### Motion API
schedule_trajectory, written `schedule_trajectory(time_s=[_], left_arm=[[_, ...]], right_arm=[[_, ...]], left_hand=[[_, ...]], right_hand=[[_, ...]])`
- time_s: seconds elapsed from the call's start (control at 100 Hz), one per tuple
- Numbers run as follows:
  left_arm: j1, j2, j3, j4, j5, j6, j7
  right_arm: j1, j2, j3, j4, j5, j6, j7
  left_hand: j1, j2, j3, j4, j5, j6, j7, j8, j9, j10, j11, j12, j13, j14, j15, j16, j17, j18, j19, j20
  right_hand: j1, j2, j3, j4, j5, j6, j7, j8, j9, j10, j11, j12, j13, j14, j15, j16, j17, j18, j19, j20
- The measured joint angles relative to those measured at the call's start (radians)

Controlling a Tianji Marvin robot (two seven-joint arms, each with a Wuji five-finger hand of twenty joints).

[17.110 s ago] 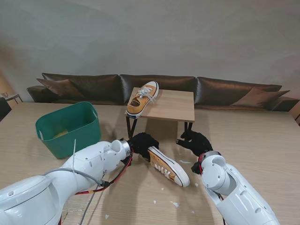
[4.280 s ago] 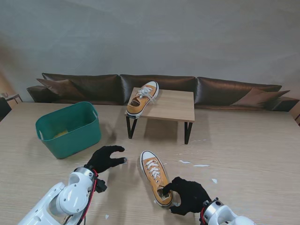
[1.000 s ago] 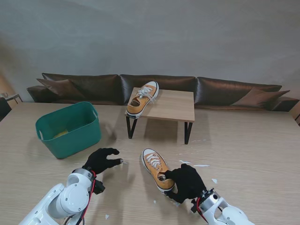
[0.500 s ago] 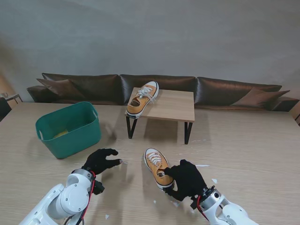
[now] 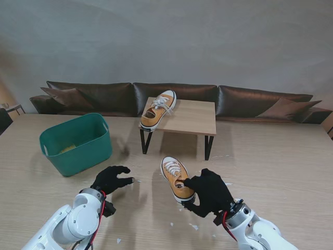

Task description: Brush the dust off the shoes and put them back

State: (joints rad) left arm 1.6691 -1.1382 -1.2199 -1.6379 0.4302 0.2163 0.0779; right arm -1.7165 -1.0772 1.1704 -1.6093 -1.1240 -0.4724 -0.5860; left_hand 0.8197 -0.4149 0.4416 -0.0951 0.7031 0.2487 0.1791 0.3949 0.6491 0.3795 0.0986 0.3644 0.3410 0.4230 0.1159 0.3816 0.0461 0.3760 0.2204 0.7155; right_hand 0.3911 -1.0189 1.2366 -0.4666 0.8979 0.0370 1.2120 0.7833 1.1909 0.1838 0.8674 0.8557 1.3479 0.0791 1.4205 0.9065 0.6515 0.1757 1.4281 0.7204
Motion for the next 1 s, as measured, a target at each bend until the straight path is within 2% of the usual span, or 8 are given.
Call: schedule_trajectory(time_s=[0.13, 0.51, 1.0], left_arm=[[-0.001, 0.0, 0.001, 0.0, -0.002, 0.007, 0.0], [-0.004, -0.001, 0.002, 0.002, -0.006, 0.018, -0.001], [-0.03, 0.0, 0.02, 0.025, -0.008, 0.035, -0.021]], right_arm=[[-0.024, -0.007, 0.048, -0.042, 0.027, -0.032, 0.054], [-0.06, -0.016, 0.111, -0.152, 0.071, -0.049, 0.097], [0.023, -0.027, 0.089, -0.202, 0.148, 0.081, 0.176]], left_hand=[[0.0, 0.0, 0.0, 0.0, 0.0, 0.0, 0.0, 0.0, 0.0, 0.0, 0.0, 0.0, 0.0, 0.0, 0.0, 0.0, 0.0, 0.0, 0.0, 0.0], [0.0, 0.0, 0.0, 0.0, 0.0, 0.0, 0.0, 0.0, 0.0, 0.0, 0.0, 0.0, 0.0, 0.0, 0.0, 0.0, 0.0, 0.0, 0.0, 0.0], [0.001, 0.013, -0.001, 0.0, 0.0, 0.0, 0.0, 0.0, 0.0, 0.0, 0.0, 0.0, 0.0, 0.0, 0.0, 0.0, 0.0, 0.0, 0.0, 0.0]], right_hand=[[0.0, 0.0, 0.0, 0.0, 0.0, 0.0, 0.0, 0.0, 0.003, -0.001, 0.004, 0.0, 0.001, 0.0, 0.0, 0.0, 0.0, 0.0, 0.0, 0.0], [-0.001, 0.0, 0.0, 0.0, 0.009, 0.0, 0.0, 0.001, 0.012, -0.002, 0.004, 0.0, 0.005, 0.007, 0.0, 0.0, 0.0, 0.0, 0.0, 0.0], [-0.001, 0.0, 0.0, 0.0, 0.009, 0.0, 0.0, 0.001, 0.013, -0.002, 0.005, 0.001, 0.005, 0.009, 0.0, 0.0, 0.0, 0.0, 0.0, 0.001]])
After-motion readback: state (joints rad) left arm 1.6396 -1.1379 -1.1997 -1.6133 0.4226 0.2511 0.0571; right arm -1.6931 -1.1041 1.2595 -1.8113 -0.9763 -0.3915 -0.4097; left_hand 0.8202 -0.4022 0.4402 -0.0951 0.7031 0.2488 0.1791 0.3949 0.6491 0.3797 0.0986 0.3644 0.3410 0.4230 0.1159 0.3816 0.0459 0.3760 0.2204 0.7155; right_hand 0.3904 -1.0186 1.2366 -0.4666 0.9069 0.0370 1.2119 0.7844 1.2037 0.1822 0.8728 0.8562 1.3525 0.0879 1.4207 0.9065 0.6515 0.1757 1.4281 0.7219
